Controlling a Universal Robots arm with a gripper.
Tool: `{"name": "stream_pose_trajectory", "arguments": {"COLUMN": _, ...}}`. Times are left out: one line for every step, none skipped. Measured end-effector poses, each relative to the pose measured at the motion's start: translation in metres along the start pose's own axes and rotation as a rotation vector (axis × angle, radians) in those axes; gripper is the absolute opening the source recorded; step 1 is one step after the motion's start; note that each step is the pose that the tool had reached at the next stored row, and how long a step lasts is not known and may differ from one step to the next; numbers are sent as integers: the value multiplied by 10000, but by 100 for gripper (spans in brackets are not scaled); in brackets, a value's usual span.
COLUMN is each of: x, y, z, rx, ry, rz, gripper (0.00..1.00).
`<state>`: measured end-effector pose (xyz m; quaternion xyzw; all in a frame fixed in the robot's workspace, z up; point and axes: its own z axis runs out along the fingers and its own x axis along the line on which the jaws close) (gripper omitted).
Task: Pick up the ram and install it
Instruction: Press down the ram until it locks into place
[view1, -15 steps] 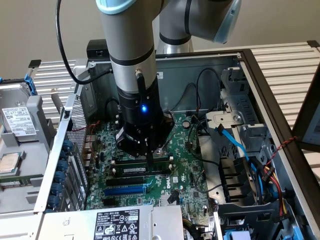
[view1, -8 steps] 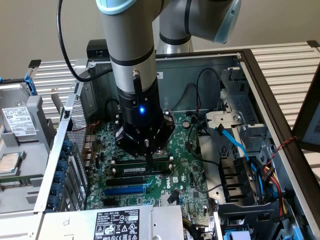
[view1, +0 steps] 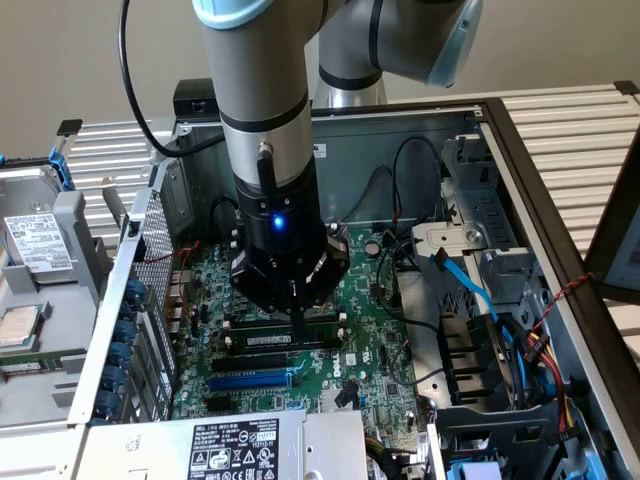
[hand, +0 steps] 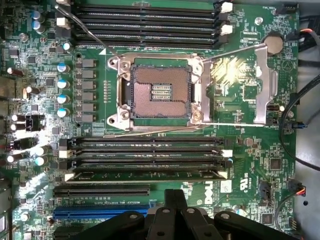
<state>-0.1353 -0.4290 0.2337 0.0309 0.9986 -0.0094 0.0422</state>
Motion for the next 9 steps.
{"name": "stream_pose_trajectory", "arguments": {"x": 0, "y": 0, "z": 0, "rx": 9, "ry": 2, "rz": 99, "gripper": 10}}
{"name": "stream_pose_trajectory", "arguments": {"x": 0, "y": -1, "z": 0, "rx": 9, "ry": 2, "rz": 107, "gripper": 10}}
{"name": "stream_pose_trajectory", "arguments": {"x": 0, "y": 0, "z": 0, "rx": 10, "ry": 2, "rz": 114, "gripper": 10}}
{"name": "stream_pose_trajectory", "arguments": {"x": 0, "y": 0, "z": 0, "rx": 10, "ry": 1, "rz": 122, "gripper": 10}}
{"name": "stream_pose_trajectory", "arguments": {"x": 0, "y": 0, "z": 0, "rx": 11, "ry": 2, "rz": 129, "gripper": 10}}
{"name": "stream_pose_trajectory", "arguments": {"x": 0, "y": 0, "z": 0, "rx": 12, "ry": 2, "rz": 136, "gripper": 10}}
{"name": "stream_pose_trajectory", "arguments": {"x": 0, "y": 0, "z": 0, "rx": 13, "ry": 2, "rz": 144, "gripper": 10}}
{"name": "stream_pose_trajectory", "arguments": {"x": 0, "y": 0, "z": 0, "rx": 14, "ry": 3, "rz": 150, "gripper": 10}}
{"name": "stream_pose_trajectory", "arguments": {"x": 0, "y": 0, "z": 0, "rx": 14, "ry": 3, "rz": 158, "gripper": 10}}
